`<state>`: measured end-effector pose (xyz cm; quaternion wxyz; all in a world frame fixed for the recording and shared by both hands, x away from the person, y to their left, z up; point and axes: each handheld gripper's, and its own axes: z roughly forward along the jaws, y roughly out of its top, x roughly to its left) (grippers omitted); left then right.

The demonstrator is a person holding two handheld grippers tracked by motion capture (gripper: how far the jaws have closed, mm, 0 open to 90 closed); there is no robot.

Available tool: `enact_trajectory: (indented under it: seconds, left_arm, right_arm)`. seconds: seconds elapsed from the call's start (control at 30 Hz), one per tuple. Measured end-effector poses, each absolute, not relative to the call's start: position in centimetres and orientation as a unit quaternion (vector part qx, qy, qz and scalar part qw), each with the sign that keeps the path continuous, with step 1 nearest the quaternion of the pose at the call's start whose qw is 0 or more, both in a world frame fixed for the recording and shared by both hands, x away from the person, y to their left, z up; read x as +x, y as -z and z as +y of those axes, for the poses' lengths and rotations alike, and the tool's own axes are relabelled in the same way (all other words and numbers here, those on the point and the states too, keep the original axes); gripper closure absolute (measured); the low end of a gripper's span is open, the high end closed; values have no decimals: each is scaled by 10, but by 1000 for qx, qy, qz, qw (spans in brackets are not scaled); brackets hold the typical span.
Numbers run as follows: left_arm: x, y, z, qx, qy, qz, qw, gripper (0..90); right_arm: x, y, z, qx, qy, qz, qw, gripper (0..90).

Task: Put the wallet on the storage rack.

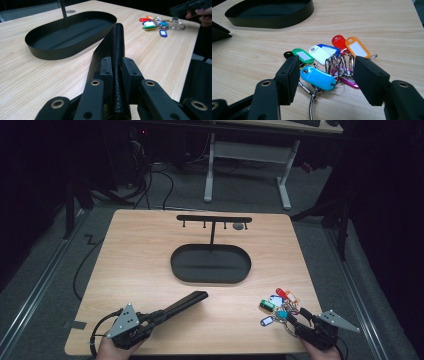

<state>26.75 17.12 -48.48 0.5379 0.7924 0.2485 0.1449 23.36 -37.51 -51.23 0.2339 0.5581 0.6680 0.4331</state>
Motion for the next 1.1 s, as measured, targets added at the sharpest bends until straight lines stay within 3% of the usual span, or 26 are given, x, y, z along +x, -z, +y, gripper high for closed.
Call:
enact_trajectory:
  seconds: [0.33,0.87,1.1]
  left_arm:
    - [272,483,182,767,-124,280,563,805]
    - [282,489,202,748,-143,316,566,797]
    - [289,491,211,738,-142,326,574,837]
  right_arm:
    - [234,513,-376,559,-435,667,231,388]
    - [235,515,-375,561,-433,668,226,388]
    - [237,517,-375,564,-431,669,220,388]
